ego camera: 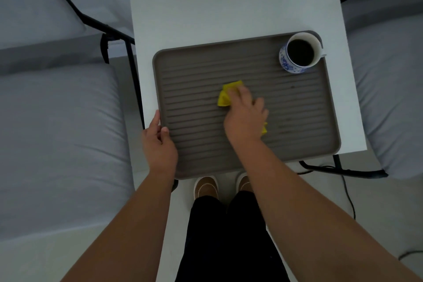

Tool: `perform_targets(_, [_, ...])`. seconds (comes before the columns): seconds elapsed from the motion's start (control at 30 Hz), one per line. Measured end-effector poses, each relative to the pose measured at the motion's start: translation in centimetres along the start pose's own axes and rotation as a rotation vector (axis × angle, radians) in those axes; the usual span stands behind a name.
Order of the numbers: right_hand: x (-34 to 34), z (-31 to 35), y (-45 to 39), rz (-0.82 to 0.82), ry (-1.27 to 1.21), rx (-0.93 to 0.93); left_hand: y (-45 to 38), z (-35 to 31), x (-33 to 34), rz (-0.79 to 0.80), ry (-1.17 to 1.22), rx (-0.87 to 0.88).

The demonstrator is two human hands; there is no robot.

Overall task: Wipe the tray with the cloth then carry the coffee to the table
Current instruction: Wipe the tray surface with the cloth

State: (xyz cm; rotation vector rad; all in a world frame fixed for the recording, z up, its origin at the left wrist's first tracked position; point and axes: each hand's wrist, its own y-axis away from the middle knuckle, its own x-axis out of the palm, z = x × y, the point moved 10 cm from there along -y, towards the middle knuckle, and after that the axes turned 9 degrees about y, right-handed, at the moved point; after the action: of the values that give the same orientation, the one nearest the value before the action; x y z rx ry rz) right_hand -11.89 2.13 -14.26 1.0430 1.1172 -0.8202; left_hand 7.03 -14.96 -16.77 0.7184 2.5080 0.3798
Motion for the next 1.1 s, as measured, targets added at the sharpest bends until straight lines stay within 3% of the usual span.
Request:
perform_targets(0.13, [0.6,6.9,2.1,0.021,0.009,-0.247,0.0,0.0,-0.1,-0.001,0.024,0.001])
perform_targets(0.23, [0.6,5.8,1.1,0.048,0.045,-0.265,0.0,0.1,-0.1,-0.015,0.034,0.006])
perform_targets(0.4, [-0.7,-4.2,-1.2,0.012,0.017,0.061,-0.1,0.3,0.0,-0.024,0.016,0.016])
perform_targets(0.53, [-1.2,-4.8,-1.5,0.002,0.000,0.217,0.0,0.0,0.1,-0.003,0.017,0.020])
perform_targets(0.6, [-0.6,0.0,-1.0,0.031,0.041,0.062,-0.2,0.3,0.0,0.015,0.000,0.008])
perform_targets(0.7, [0.4,8.4,1.4,-0.020,0.108,-0.331,-0.4,0.2,-0.1,0.015,0.012,0.021])
perform_targets(0.83, [0.2,8.8,0.7,-0.033,0.116,-0.378,-0.3,0.2,-0.1,0.009,0.015,0.024])
perform_targets(1.0, [-1.1,-1.9,-1.9,-0.070,0.072,-0.087,-0.3,0.3,-0.1,-0.002,-0.006,0.013])
perform_targets(1.1, [-1.2,-4.3,-2.1,-0.053,0.041,0.069,-0.4,0.5,0.0,0.002,0.017,0.007])
